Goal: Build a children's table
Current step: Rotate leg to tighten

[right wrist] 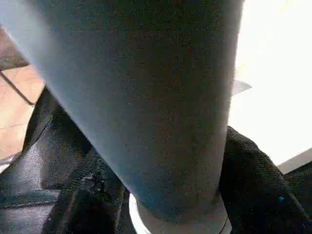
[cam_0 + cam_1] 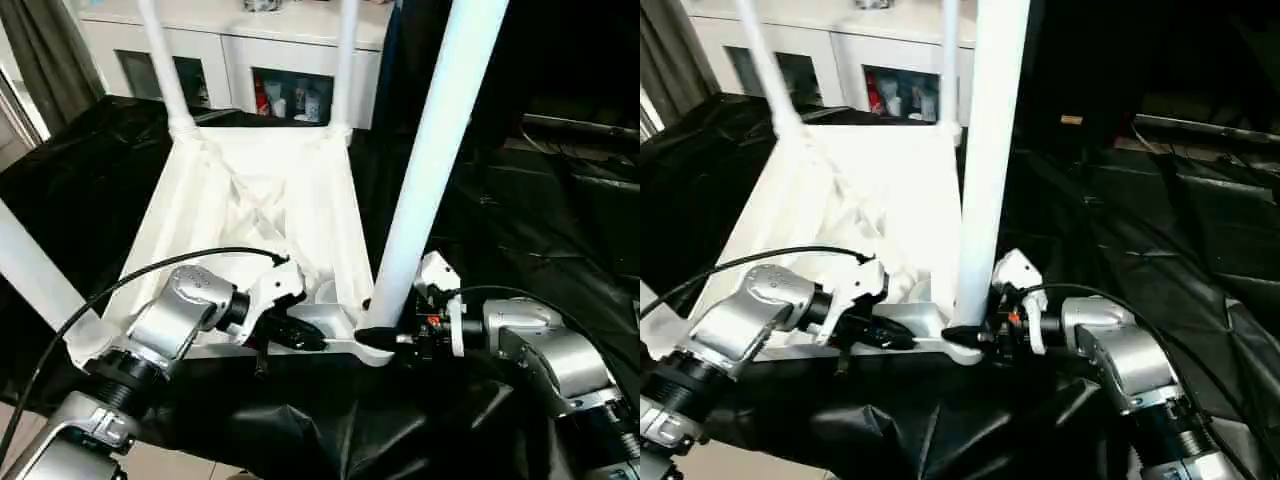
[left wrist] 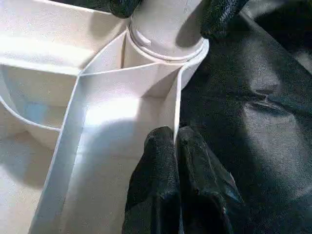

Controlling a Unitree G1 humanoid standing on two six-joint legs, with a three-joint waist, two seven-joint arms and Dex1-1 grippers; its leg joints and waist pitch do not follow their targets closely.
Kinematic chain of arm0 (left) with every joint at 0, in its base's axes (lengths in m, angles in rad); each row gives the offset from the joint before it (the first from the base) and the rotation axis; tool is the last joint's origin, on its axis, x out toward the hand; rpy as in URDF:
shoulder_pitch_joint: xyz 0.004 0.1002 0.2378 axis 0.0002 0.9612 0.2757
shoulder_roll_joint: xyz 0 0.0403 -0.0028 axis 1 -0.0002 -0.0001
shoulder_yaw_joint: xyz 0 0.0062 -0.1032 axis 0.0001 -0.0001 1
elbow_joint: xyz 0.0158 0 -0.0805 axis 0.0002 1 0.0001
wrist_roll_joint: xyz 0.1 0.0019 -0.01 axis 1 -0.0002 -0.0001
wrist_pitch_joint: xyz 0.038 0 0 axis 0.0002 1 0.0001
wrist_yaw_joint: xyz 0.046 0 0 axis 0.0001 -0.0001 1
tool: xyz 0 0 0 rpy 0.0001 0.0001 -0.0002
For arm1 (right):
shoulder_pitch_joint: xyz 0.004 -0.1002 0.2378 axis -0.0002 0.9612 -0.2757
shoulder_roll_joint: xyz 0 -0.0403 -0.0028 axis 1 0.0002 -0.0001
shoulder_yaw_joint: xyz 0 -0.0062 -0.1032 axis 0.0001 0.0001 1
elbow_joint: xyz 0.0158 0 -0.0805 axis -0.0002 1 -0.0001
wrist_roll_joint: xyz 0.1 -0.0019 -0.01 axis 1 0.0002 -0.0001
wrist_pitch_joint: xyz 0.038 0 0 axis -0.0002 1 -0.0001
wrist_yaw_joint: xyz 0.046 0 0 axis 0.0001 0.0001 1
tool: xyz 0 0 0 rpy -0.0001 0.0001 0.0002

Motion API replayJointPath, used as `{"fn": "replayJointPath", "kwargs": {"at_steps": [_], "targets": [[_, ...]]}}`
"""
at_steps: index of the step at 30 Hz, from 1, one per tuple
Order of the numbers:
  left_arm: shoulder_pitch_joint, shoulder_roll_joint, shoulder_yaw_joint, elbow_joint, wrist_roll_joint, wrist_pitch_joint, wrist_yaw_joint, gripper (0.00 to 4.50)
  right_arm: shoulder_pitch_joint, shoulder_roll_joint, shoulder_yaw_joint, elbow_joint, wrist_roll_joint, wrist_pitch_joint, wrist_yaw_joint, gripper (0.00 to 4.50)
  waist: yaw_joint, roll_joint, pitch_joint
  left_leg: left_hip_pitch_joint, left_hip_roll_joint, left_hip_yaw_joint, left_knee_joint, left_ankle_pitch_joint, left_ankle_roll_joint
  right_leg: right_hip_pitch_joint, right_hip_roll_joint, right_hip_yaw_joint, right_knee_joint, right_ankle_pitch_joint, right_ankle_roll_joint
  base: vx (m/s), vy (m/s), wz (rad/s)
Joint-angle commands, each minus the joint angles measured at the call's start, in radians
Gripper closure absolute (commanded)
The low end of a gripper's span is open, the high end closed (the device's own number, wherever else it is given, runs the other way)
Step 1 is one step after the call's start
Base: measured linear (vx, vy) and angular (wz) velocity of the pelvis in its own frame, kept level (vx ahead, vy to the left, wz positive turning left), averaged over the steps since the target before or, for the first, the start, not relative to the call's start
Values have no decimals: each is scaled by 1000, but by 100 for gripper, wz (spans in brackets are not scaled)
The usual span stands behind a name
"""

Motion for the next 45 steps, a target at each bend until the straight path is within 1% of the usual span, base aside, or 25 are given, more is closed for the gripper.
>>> {"fn": "replayJointPath", "kwargs": {"at_steps": [1,6,7,10,11,13,16,17,19,21,24,26,27,28,29,30,32,33,35,37,38,39,40,43,45], "targets": [[12,0,-32,-10,2,16,-25,450,4,-7,34,-9,22,24,38,223,3,-4,-53,-9,36,-7,-54,-138,38,53,-82,52,-72,-158,-187,0,0,0],[7,-1,-19,-4,13,18,-1,450,-1,4,45,6,9,17,44,230,4,-2,-54,-10,34,-7,-52,-129,37,53,-82,52,-72,-155,-181,0,0,0],[5,-4,-17,4,19,13,16,450,-2,10,42,12,2,11,31,231,5,10,-55,-9,34,-9,-51,-133,34,52,-82,52,-70,-153,-183,0,0,0],[-6,-28,1,38,30,12,84,450,-2,35,27,35,-25,-22,-38,234,1,5,-51,-8,32,-8,-53,-164,22,52,-81,50,-79,-195,-177,0,0,0],[-26,-64,25,84,46,9,174,450,-8,73,0,78,-56,-45,-145,237,-2,15,-48,-5,32,-8,-55,-194,14,48,-81,52,-85,-242,-168,0,0,0],[-36,-81,36,105,52,11,213,450,-11,93,-14,101,-70,-50,-201,240,-6,10,-45,-2,28,-9,-58,-234,0,47,-82,48,-97,-350,-143,0,0,0],[-73,-165,74,182,72,35,381,450,-27,209,-100,201,-96,-36,-471,247,-16,15,-46,-2,26,-16,-62,-260,-15,46,-84,44,-104,-448,-99,-18,2,-2],[-84,-193,84,205,76,39,429,450,-32,250,-129,226,-97,-30,-553,249,-23,12,-42,-4,24,-13,-63,-266,-16,42,-81,46,-110,-462,-90,0,0,0],[-98,-226,91,230,79,44,475,450,-39,300,-164,250,-94,-19,-647,250,-32,8,-44,5,20,-17,-61,-295,-19,36,-83,42,-117,-526,-65,0,0,0],[-116,-266,93,255,92,44,537,450,-46,351,-183,275,-108,-30,-746,251,-36,5,-45,-1,22,-19,-64,-283,-13,38,-83,43,-117,-508,-61,0,0,0],[-146,-335,91,290,114,42,621,450,-68,432,-192,336,-165,-84,-905,251,-36,7,-46,0,23,-19,-65,-282,-12,33,-84,46,-116,-480,-67,0,0,0],[-149,-343,88,293,115,44,621,450,-74,444,-187,348,-174,-95,-917,251,-37,7,-47,-3,23,-19,-66,-277,-12,35,-82,48,-112,-451,-72,0,0,0],[-156,-351,79,301,116,42,610,450,-87,463,-162,360,-186,-116,-899,251,-38,14,-48,-2,25,-19,-66,-283,-11,34,-83,49,-110,-424,-80,0,0,0],[-156,-351,79,301,116,42,610,450,-87,463,-161,360,-186,-117,-898,251,-40,13,-47,-5,24,-19,-67,-284,-9,37,-81,49,-108,-405,-83,0,0,0],[-156,-340,68,308,120,36,593,450,-88,460,-135,341,-186,-130,-848,251,-42,19,-49,-4,24,-17,-65,-278,-7,37,-80,51,-106,-369,-91,0,0,0],[-155,-335,63,312,122,30,585,450,-88,457,-129,334,-184,-133,-834,251,-42,16,-49,-6,24,-17,-66,-272,-4,40,-79,51,-104,-353,-95,0,0,0],[-150,-322,54,311,124,25,561,450,-85,454,-136,312,-158,-134,-796,251,-43,20,-49,-7,23,-16,-66,-260,2,43,-78,52,-101,-321,-107,0,0,0],[-146,-313,48,311,124,21,539,450,-83,449,-142,294,-135,-130,-763,197,-46,22,-50,-8,23,-16,-65,-258,4,45,-78,51,-102,-312,-112,0,0,0],[-142,-303,41,306,122,25,511,450,-80,439,-142,274,-118,-123,-726,184,-48,26,-51,-8,23,-15,-63,-247,8,48,-78,52,-99,-291,-123,0,0,0],[-135,-282,24,291,119,22,455,450,-74,406,-120,246,-115,-121,-653,184,-46,24,-53,-12,23,-15,-62,-222,23,53,-78,51,-96,-260,-133,0,0,0],[-129,-263,10,277,118,17,414,450,-66,379,-101,221,-111,-114,-599,157,-46,24,-53,-13,24,-14,-61,-214,26,54,-78,52,-95,-248,-137,0,0,0],[-123,-234,-8,259,116,14,358,450,-50,334,-73,176,-97,-99,-510,147,-46,25,-53,-13,23,-13,-60,-204,32,55,-77,51,-94,-236,-142,0,0,0],[-123,-234,-8,259,116,14,358,450,-50,334,-73,176,-97,-99,-510,147,-44,23,-53,-14,24,-15,-61,-198,35,58,-78,50,-93,-235,-142,0,0,0],[-109,-177,-35,226,104,-14,244,450,-12,234,-34,86,-48,-67,-327,147,-40,23,-50,-13,27,-13,-61,-194,50,56,-79,50,-96,-260,-140,0,0,0],[-105,-161,-40,217,101,-24,213,450,-4,204,-27,65,-35,-57,-281,147,-37,29,-49,-11,29,-12,-61,-206,45,50,-81,50,-99,-295,-141,0,0,0]]}}
